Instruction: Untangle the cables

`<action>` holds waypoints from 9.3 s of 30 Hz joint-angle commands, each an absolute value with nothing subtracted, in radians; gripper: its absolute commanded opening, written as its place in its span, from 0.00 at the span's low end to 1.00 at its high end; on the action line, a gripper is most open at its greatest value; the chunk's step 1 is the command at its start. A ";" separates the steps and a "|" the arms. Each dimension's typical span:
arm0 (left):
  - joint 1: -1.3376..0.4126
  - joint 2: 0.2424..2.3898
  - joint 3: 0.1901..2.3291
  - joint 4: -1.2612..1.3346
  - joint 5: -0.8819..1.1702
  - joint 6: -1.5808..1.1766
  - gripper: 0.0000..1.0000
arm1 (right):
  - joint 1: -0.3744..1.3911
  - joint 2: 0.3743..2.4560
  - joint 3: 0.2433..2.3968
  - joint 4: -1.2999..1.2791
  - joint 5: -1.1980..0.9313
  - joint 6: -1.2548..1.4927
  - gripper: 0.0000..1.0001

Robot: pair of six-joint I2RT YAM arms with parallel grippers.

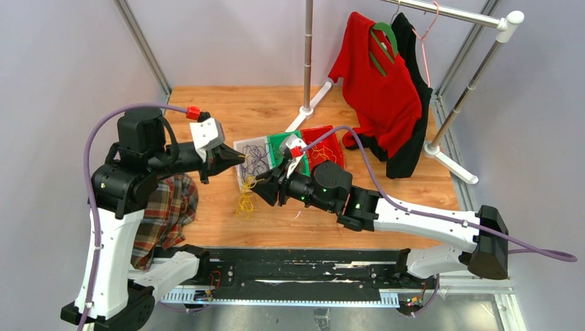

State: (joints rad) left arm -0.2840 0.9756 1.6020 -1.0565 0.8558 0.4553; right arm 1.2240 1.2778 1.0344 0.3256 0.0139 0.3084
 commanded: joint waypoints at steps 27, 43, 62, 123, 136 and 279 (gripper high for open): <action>-0.289 0.966 1.622 -1.049 0.881 0.448 0.00 | 1.239 1.004 0.895 0.200 0.332 0.240 0.04; -0.290 0.954 1.614 -1.049 0.886 0.446 0.00 | 1.325 1.289 1.112 0.319 0.191 0.251 0.54; -0.290 0.934 1.614 -1.048 0.905 0.437 0.00 | 1.325 1.227 1.091 0.284 0.373 0.202 0.01; -0.290 0.882 1.557 -1.048 0.997 0.347 0.00 | 1.328 1.307 1.246 0.159 0.567 -0.001 0.26; -0.290 0.923 1.497 -1.049 0.652 0.483 0.17 | 1.290 1.237 1.261 0.004 0.516 0.018 0.01; -0.412 0.684 1.056 -0.857 0.939 0.513 0.00 | 1.284 1.035 0.900 0.429 0.271 0.099 0.03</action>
State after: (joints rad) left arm -0.4030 0.7158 1.0569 -0.8669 0.9680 0.5167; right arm 1.2991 1.0901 0.9276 0.3370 0.1020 0.0822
